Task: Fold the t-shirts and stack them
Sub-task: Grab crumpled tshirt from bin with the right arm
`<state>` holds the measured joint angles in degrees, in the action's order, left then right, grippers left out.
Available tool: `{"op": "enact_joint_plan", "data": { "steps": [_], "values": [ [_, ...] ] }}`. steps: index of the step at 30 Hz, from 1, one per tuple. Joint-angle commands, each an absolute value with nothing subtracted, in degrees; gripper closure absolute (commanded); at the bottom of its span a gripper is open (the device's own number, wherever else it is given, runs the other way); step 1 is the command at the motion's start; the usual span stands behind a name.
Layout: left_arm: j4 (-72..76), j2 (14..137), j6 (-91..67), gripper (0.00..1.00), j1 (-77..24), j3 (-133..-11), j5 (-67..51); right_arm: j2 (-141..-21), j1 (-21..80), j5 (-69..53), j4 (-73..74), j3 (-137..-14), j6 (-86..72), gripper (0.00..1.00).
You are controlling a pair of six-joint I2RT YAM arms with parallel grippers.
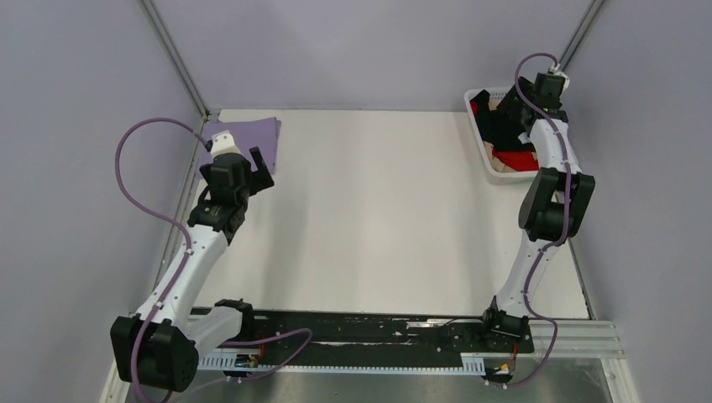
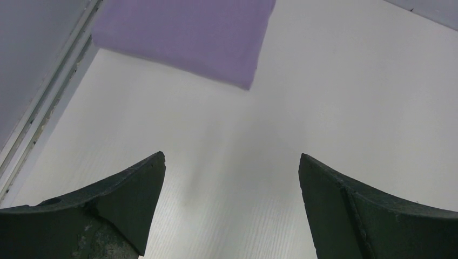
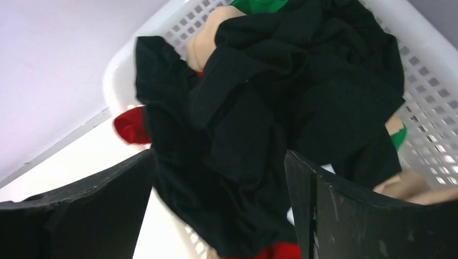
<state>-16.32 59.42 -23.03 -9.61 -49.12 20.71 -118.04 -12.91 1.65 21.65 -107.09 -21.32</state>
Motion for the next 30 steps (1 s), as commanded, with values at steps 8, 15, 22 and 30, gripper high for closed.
{"op": "enact_joint_plan", "data": {
  "steps": [8,15,22,30],
  "values": [
    [-13.29,59.83,-23.44,0.0,-9.49,-49.51,22.36,-130.18,-13.27,5.52,22.68,-120.44,-19.23,0.68],
    [-13.68,58.26,-24.44,0.0,-9.49,-49.34,21.58,-123.68,-13.27,7.34,22.59,-124.22,-17.21,1.0],
    [-14.2,56.5,-25.19,0.0,-9.5,-49.13,19.56,-107.59,-13.26,3.01,15.74,-122.51,-16.2,1.0],
    [-13.53,56.48,-26.9,0.0,-9.49,-48.85,15.16,-91.19,-11.13,-21.34,7.44,-113.91,-20.63,1.0]
  ]
}}
